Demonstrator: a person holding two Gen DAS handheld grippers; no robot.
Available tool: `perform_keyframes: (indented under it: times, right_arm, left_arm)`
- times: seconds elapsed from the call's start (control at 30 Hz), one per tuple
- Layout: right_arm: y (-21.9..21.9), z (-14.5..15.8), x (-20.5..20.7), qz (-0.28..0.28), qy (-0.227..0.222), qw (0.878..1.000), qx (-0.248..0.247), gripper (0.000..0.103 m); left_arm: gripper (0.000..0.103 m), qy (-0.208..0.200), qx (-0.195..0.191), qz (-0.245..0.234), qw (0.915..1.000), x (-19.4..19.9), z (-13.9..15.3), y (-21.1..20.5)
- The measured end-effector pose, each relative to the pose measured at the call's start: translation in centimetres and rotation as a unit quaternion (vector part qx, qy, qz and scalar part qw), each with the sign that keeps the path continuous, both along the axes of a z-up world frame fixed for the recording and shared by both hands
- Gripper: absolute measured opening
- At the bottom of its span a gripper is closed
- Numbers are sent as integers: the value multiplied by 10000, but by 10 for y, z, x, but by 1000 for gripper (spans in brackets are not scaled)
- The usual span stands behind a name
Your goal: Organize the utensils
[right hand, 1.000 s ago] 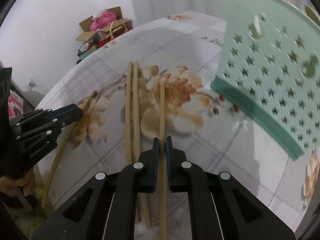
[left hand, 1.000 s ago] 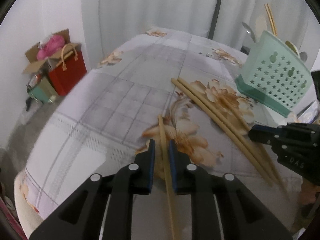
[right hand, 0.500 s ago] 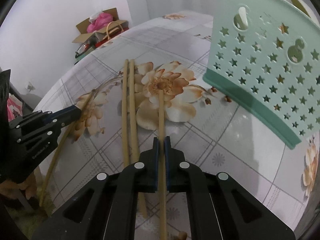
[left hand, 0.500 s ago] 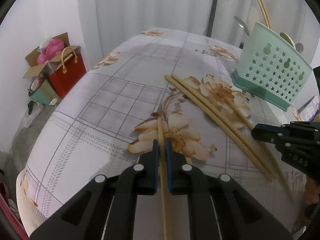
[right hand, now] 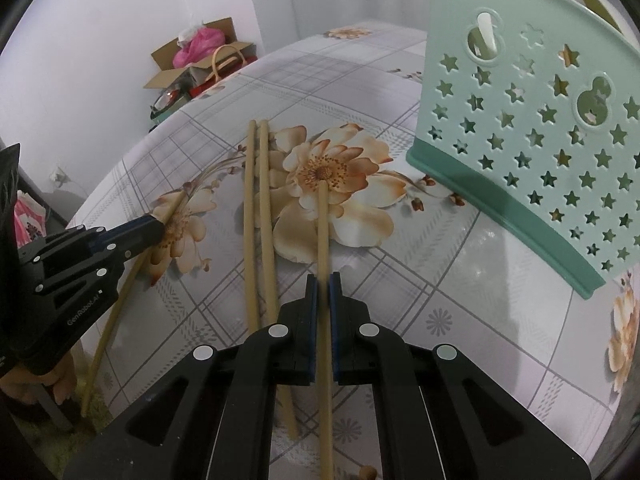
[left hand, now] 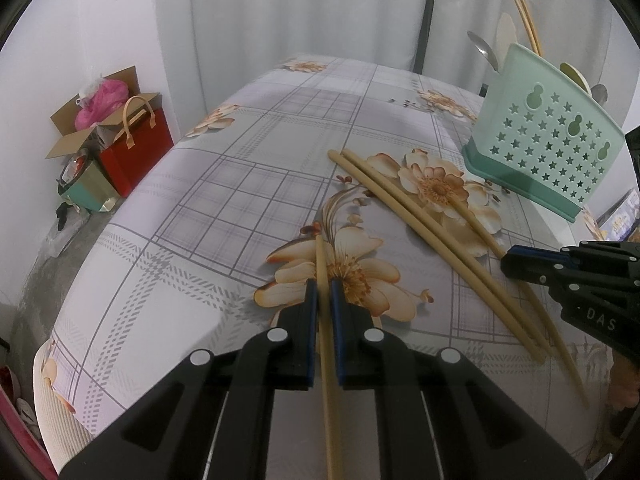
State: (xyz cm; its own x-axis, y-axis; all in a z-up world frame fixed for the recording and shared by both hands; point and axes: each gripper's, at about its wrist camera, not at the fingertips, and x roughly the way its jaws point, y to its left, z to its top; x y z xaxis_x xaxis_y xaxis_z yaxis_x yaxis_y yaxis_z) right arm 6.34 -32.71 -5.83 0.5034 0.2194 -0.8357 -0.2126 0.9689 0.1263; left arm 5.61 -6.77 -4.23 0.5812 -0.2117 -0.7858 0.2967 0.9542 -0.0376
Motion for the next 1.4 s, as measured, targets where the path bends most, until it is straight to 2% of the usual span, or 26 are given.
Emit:
perform_keyframes:
  times: [0.53,1.0,1.4]
  right_arm:
    - [-1,0,-1,-2,-10,10000,19,4]
    - [4,2,3,-34,-14,10000,-44,4]
    - [6,1,26,138,-65,9999,21,4]
  left_arm:
    - [7,7,-22,-13,10000,2,0,1]
    - [7,472,-728,-114,9962,45,0,16]
    - [7,609,-498,-277,9965,53,2,9]
